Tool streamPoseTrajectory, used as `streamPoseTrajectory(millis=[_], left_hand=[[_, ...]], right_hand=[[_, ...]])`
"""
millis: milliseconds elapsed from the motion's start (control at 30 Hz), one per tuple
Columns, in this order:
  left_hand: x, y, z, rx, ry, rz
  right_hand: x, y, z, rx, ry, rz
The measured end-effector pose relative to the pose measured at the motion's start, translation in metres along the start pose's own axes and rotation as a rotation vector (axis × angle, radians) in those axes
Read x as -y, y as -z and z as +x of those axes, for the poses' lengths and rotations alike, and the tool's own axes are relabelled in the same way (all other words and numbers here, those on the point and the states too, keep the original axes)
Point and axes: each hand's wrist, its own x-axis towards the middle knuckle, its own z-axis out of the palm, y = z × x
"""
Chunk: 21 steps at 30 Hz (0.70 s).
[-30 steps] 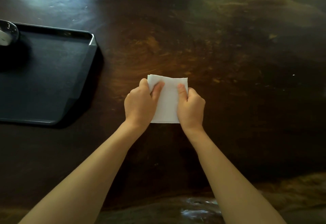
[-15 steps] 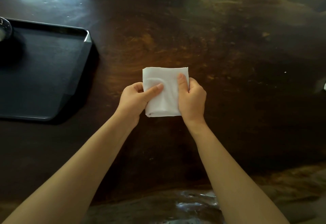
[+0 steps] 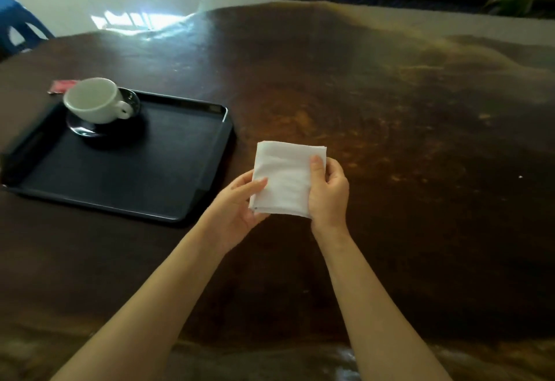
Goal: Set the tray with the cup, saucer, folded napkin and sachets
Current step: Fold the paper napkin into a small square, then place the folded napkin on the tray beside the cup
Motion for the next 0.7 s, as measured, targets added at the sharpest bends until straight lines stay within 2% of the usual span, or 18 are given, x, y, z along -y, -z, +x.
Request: streamPoseTrajectory(millis=[67,200,367,533,700], left_hand=[[-0.005,0.012,-0.014,0.020,0.036,0.041],[-0.026,0.049,-0.036,-0.082,-0.046,0.100],[-0.063,0.102,-0.066,-0.068,-0.096,0.093],[-0.092,0.168,-0.087,0.011,0.014,0.056],[-0.114,0.224,-0.084,-0.128,0.070,0.181]], right_hand=[[0.006,-0.017,-0.009,0.022,0.007,0.009],[0.018,-0.056,-0.030,0.065,0.011,-0.013],[0.038,-0.114,-0.059,0.026,-0.009,-0.034],[0.042,-0.177,-0.089,-0.005,-0.121,-0.062],[0.030,-0.230,-0.111,0.051,-0.305,-0.139]])
